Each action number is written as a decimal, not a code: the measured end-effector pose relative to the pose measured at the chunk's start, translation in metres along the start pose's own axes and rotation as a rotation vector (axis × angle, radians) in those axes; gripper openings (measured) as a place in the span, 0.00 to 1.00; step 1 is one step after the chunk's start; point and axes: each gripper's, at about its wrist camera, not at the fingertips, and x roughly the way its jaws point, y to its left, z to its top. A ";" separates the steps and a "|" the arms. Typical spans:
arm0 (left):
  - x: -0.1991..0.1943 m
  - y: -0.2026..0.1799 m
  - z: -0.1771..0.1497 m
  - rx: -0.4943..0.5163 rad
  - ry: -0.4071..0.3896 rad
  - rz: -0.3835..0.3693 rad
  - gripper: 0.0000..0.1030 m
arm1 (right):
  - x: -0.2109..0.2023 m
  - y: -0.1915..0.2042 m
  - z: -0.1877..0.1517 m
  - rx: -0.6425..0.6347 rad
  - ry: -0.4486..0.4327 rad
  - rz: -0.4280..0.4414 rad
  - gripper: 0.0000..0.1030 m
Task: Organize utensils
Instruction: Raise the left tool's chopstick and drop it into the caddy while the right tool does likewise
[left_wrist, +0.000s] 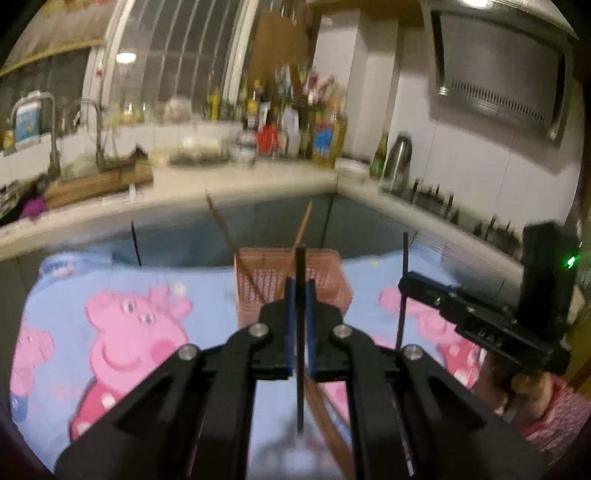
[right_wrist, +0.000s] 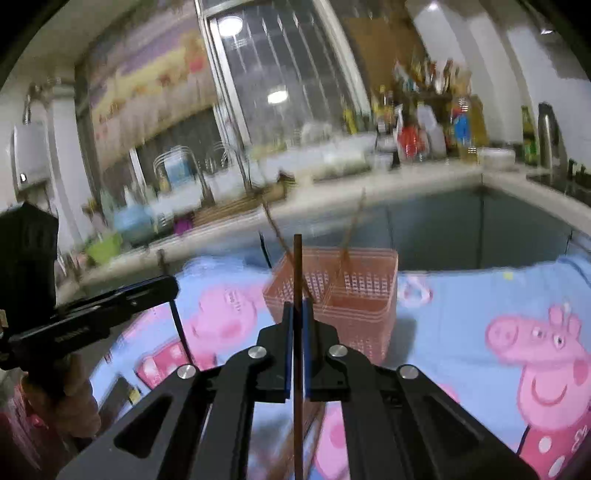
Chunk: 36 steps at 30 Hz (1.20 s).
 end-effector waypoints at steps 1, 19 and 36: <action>-0.006 -0.001 0.014 0.003 -0.030 -0.002 0.04 | -0.002 0.000 0.009 0.002 -0.020 0.002 0.00; 0.105 0.017 0.098 0.058 -0.086 0.145 0.04 | 0.130 -0.018 0.103 0.039 -0.191 -0.132 0.00; 0.147 0.037 0.055 -0.026 0.101 0.199 0.40 | 0.155 -0.026 0.059 0.071 0.013 -0.141 0.00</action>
